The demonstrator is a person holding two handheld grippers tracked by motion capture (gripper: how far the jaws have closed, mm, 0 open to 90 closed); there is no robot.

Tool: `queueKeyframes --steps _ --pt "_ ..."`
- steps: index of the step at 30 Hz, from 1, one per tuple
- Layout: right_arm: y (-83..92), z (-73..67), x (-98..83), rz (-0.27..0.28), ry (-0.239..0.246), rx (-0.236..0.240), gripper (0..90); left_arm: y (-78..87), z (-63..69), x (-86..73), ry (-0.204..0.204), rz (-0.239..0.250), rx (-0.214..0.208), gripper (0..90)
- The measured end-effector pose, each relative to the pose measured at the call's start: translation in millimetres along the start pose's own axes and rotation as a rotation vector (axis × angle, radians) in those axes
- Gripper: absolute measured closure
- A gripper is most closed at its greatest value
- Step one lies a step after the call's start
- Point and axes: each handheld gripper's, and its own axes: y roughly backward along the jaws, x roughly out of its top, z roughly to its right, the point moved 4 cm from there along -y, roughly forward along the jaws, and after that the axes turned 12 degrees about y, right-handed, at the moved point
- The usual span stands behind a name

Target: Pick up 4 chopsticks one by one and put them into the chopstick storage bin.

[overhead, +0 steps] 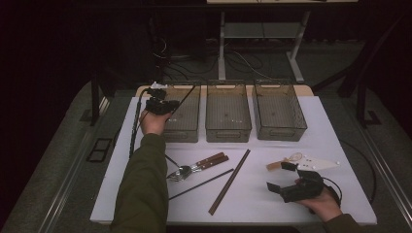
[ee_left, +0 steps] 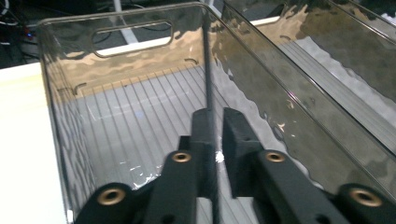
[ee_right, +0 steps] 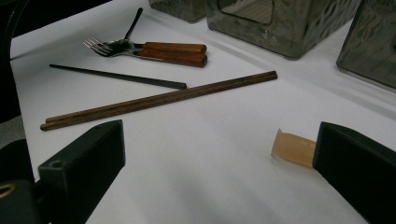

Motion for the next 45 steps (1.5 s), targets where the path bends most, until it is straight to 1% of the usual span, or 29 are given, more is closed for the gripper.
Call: queueKeyframes --steps 4,8,12,16,21,23,24,25,27,28,32,36,40,43,45 --pt "0.0 0.0 -0.1 0.000 -0.001 0.000 2.4 -0.3 1.3 -0.8 -0.009 0.000 -0.002 74.6" --pt "-0.6 0.0 0.0 -0.001 0.000 -0.001 2.4 1.5 3.7 -1.6 -0.026 -0.008 -0.013 72.5" --pt "-1.0 -0.2 -0.2 -0.003 0.000 -0.001 2.4 6.6 9.4 -3.0 -0.052 -0.015 -0.041 69.1" --pt "-0.4 0.2 -0.5 -0.005 -0.001 -0.002 2.4 13.6 17.1 -4.4 -0.084 -0.039 -0.074 64.3" --pt "-1.1 0.8 -0.9 -0.004 0.000 -0.006 2.4 24.6 26.8 -7.9 -0.116 -0.019 -0.119 57.0" --pt "-1.3 1.0 -1.0 -0.006 0.000 -0.006 2.4 28.8 29.0 -9.8 -0.132 -0.025 -0.134 55.2" --pt "-1.5 1.0 -1.1 -0.007 0.000 -0.006 2.4 30.3 30.2 -10.7 -0.134 -0.026 -0.142 53.9" --pt "-1.6 1.1 -1.2 -0.008 0.000 -0.006 2.4 32.1 30.9 -11.6 -0.146 -0.025 -0.151 52.7" --pt "-1.9 1.1 -1.3 -0.010 0.000 -0.007 2.3 35.4 33.0 -13.6 -0.145 -0.022 -0.164 51.9" --pt "-1.8 0.8 -1.3 -0.010 -0.003 -0.005 2.4 37.6 33.4 -14.1 -0.152 -0.019 -0.165 51.5" --pt "-1.1 1.2 -1.5 -0.008 -0.006 -0.009 2.4 45.5 37.3 -17.0 -0.150 -0.013 -0.195 48.4" --pt "0.1 1.1 -1.4 -0.007 0.000 -0.007 2.4 51.4 41.3 -23.7 -0.170 -0.009 -0.208 44.9" --pt "-0.3 2.0 -1.4 -0.006 -0.003 -0.008 2.4 56.5 45.3 -33.0 -0.174 -0.007 -0.229 41.4" --pt "0.0 1.3 -1.3 -0.006 -0.005 -0.009 2.4 60.3 50.4 -41.7 -0.181 -0.013 -0.243 38.7" --pt "0.1 1.0 -1.4 -0.008 -0.006 -0.011 2.4 63.8 54.5 -48.1 -0.185 -0.008 -0.257 37.1"
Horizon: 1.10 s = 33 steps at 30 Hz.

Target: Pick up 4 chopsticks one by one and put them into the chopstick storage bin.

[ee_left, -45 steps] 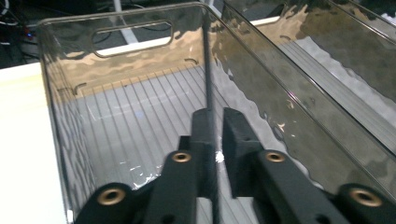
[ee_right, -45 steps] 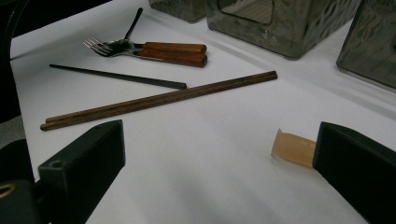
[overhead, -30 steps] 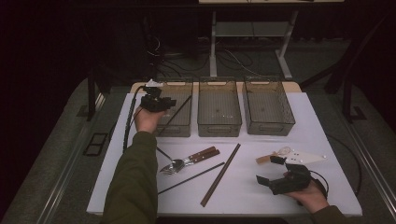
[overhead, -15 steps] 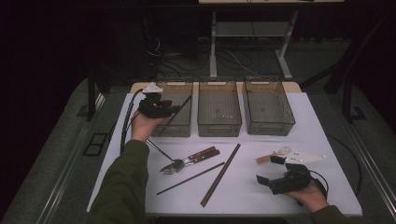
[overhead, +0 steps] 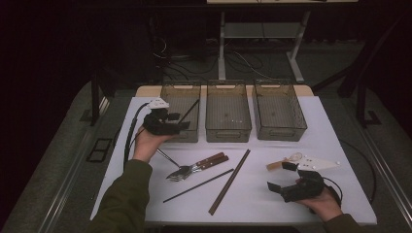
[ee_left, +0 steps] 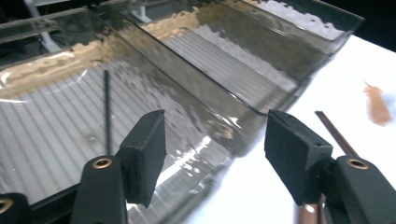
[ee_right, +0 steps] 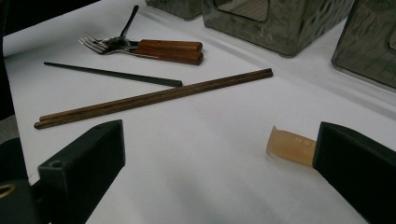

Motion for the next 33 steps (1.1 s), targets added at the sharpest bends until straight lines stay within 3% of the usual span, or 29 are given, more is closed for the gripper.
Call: queueKeyframes --steps 5,11,16,20,33 --pt "0.0 0.6 -0.3 -0.001 -0.001 -0.004 2.4 5.6 11.4 -12.4 -0.027 -0.011 -0.014 34.5" --pt "-0.6 1.1 -0.9 -0.005 -0.002 -0.009 2.4 12.0 24.3 -24.4 -0.029 -0.013 -0.056 32.2" --pt "-0.2 2.1 -1.3 -0.003 -0.003 -0.009 2.4 11.9 35.0 -40.1 -0.036 -0.031 -0.077 29.2" --pt "-0.6 1.8 -1.1 -0.001 0.000 -0.007 2.4 12.1 45.5 -50.7 -0.069 -0.056 -0.085 27.8" --pt "-7.6 6.4 -3.2 -0.027 0.011 0.006 2.4 10.6 75.2 -80.2 -0.116 -0.106 -0.144 26.4"
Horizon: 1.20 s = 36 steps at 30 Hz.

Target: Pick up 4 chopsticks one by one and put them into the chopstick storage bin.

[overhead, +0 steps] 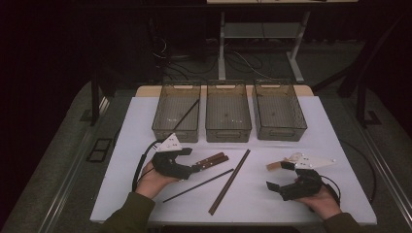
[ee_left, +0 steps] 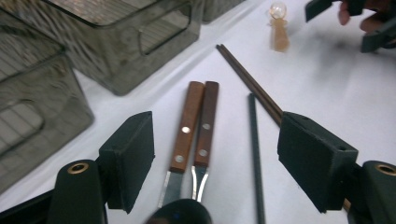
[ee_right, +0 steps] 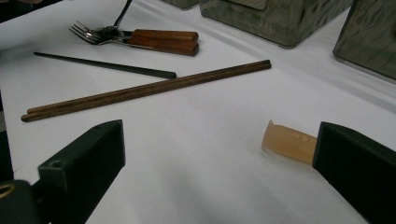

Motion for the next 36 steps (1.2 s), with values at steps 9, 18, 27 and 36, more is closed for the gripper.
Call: queueKeyframes --steps 9,18,27,36 --pt "-0.6 5.4 4.0 0.017 0.020 0.023 2.4 0.9 9.5 -9.4 -0.004 -0.007 -0.025 28.2" --pt "-1.6 6.5 2.5 0.004 0.017 0.025 2.3 3.9 18.2 -26.0 -0.020 -0.017 -0.040 46.5" --pt "-1.9 3.9 1.2 -0.009 0.026 0.019 2.4 -7.7 19.6 -39.7 -0.034 -0.100 -0.048 66.3" --pt "-2.0 3.1 1.0 -0.010 0.030 0.015 2.3 -21.8 18.3 -48.0 -0.022 -0.167 -0.032 75.5"
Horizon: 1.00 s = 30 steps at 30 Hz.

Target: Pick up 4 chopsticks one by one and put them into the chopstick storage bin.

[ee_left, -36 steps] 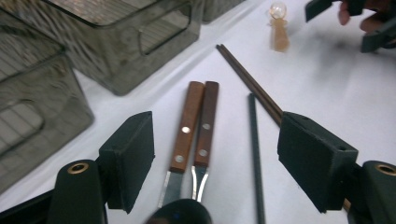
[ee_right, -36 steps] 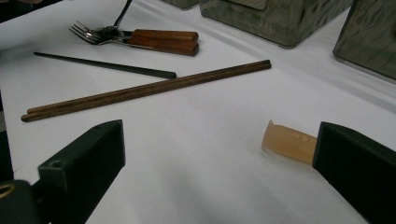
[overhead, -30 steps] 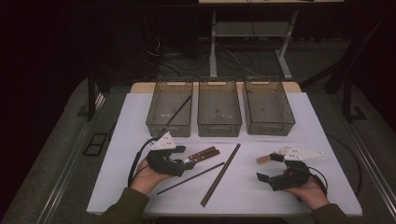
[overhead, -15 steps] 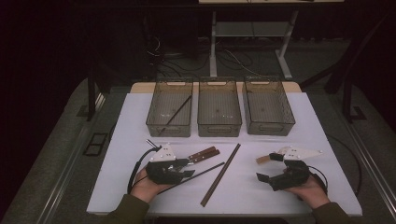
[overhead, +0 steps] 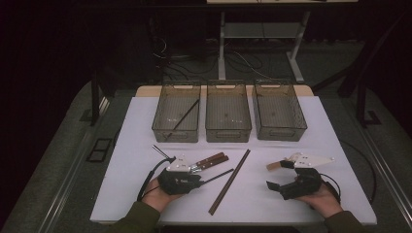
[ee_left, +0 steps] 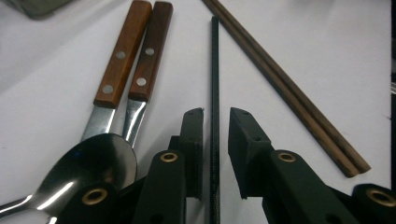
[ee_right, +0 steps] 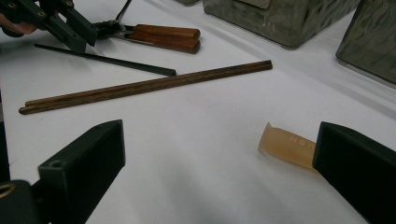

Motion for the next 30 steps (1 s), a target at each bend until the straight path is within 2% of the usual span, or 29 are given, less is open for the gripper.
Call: queueKeyframes --steps 7,8,13,18,30 --pt "0.3 0.1 0.0 0.000 -0.001 -0.001 2.4 -5.9 0.6 -2.2 -0.015 -0.027 0.011 79.0" --pt "0.1 0.0 0.0 0.001 0.001 -0.001 2.4 -6.1 0.3 -2.5 -0.024 -0.027 0.015 79.5" --pt "0.6 -0.5 0.2 0.001 -0.001 0.001 2.4 -6.8 -0.2 -4.0 -0.014 -0.011 0.019 82.7" --pt "0.8 -0.7 0.2 0.002 0.000 -0.001 2.4 -6.8 -0.2 -4.2 -0.034 -0.011 0.026 85.3" --pt "1.9 -0.6 0.5 0.006 -0.001 -0.001 2.4 -6.1 -1.7 -2.3 -0.010 -0.020 0.011 85.8"
